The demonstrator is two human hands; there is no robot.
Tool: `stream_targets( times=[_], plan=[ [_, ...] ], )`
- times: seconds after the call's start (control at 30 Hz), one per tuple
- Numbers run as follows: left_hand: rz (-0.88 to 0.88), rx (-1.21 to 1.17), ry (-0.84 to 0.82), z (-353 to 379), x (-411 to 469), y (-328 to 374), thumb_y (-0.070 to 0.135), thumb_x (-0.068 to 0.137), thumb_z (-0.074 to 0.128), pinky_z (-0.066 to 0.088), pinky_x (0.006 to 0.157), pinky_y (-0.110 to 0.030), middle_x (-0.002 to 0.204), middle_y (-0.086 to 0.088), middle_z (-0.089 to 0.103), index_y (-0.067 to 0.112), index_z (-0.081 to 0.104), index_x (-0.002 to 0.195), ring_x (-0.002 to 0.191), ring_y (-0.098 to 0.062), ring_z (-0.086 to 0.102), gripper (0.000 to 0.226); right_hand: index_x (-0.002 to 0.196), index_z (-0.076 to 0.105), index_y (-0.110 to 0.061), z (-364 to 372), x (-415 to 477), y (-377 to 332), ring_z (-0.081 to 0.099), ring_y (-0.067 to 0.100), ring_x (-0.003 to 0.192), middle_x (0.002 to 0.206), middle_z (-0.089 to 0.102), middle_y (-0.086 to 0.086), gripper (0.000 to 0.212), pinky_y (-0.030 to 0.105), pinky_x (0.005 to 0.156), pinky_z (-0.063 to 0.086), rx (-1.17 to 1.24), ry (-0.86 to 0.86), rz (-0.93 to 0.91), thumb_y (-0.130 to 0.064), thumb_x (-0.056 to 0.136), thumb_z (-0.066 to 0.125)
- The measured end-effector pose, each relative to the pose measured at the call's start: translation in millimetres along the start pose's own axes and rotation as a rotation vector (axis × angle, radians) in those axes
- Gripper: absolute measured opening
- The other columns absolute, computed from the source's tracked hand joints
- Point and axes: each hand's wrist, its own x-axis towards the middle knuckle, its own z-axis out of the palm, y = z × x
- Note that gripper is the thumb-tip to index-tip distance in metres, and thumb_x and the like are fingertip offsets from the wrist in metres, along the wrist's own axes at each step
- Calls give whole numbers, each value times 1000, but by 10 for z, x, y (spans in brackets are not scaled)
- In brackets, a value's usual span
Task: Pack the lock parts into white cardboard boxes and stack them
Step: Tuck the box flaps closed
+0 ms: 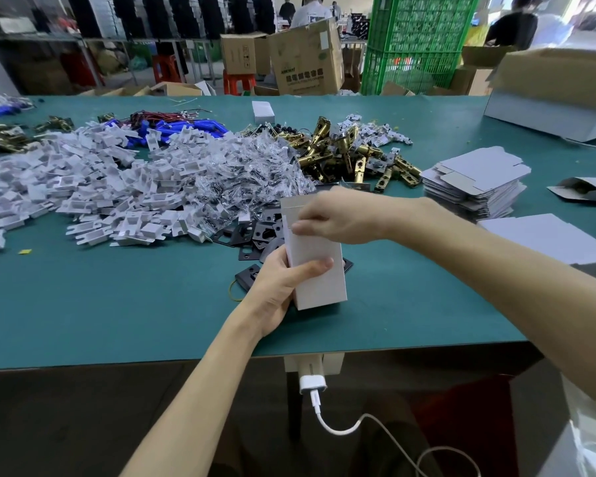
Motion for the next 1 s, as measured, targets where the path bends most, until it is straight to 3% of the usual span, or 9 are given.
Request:
stream_targets(
  times=[0.07, 0.2, 0.47, 0.6, 0.7, 0.8, 0.9, 1.0],
  plan=[
    [1, -1, 3, 3, 1, 1, 10, 87, 79, 57, 97, -48, 123, -20, 73, -1, 61, 133, 118, -38, 69, 50, 66, 50, -18, 77, 6, -32, 44, 17, 57, 63, 50, -1, 53, 33, 54, 31, -14, -12, 24, -53, 105, 42],
    [12, -4, 9, 11, 6, -2, 7, 88, 77, 56, 98, -50, 126, -21, 72, 1, 61, 132, 118, -38, 68, 48, 66, 55, -17, 101, 24, -66, 51, 22, 60, 66, 56, 3, 58, 33, 52, 32, -86, 19, 47, -64, 99, 46],
    [10, -22, 1, 15, -15, 12, 7, 89, 77, 59, 92, -42, 126, -20, 72, -1, 61, 134, 117, -36, 69, 49, 61, 53, -11, 64, 57, -87, 46, 26, 56, 58, 52, 4, 62, 33, 54, 37, -110, 4, 99, -60, 99, 50],
    [14, -25, 16, 6, 3, -3, 7, 90, 77, 56, 102, -52, 126, -21, 72, 0, 60, 134, 120, -40, 67, 48, 67, 59, -10, 34, 59, -141, 51, 25, 57, 62, 55, 4, 58, 32, 53, 38, -130, 51, 124, -57, 100, 52],
    [11, -33, 22, -1, 6, -10, 9, 91, 77, 56, 102, -53, 126, -19, 72, 2, 60, 134, 119, -39, 68, 47, 92, 62, -10, -17, 108, -225, 60, 26, 74, 82, 62, 4, 42, 34, 62, 41, -198, 269, 89, -50, 101, 55],
    [11, -40, 23, 0, 14, -20, 9, 90, 78, 61, 93, -42, 122, -14, 75, 5, 63, 129, 113, -31, 72, 42, 107, 58, -11, -4, 261, -405, 59, 25, 87, 102, 61, 3, 31, 34, 70, 43, -207, 394, 8, -41, 102, 56],
    [28, 2, 46, -7, 29, -28, 8, 89, 80, 62, 85, -33, 121, -10, 75, 6, 63, 127, 111, -27, 72, 42, 110, 60, -10, 161, 581, -628, 59, 24, 95, 110, 59, 4, 16, 39, 79, 53, -189, 348, -38, -23, 104, 52],
    [72, 93, 52, 11, 6, -29, 19, 78, 82, 58, 87, -34, 120, -5, 74, 7, 63, 124, 110, -21, 68, 51, 103, 53, -8, 384, 980, -786, 57, 27, 96, 110, 55, 8, 10, 42, 79, 52, -175, 183, -1, -4, 98, 45]
  ],
)
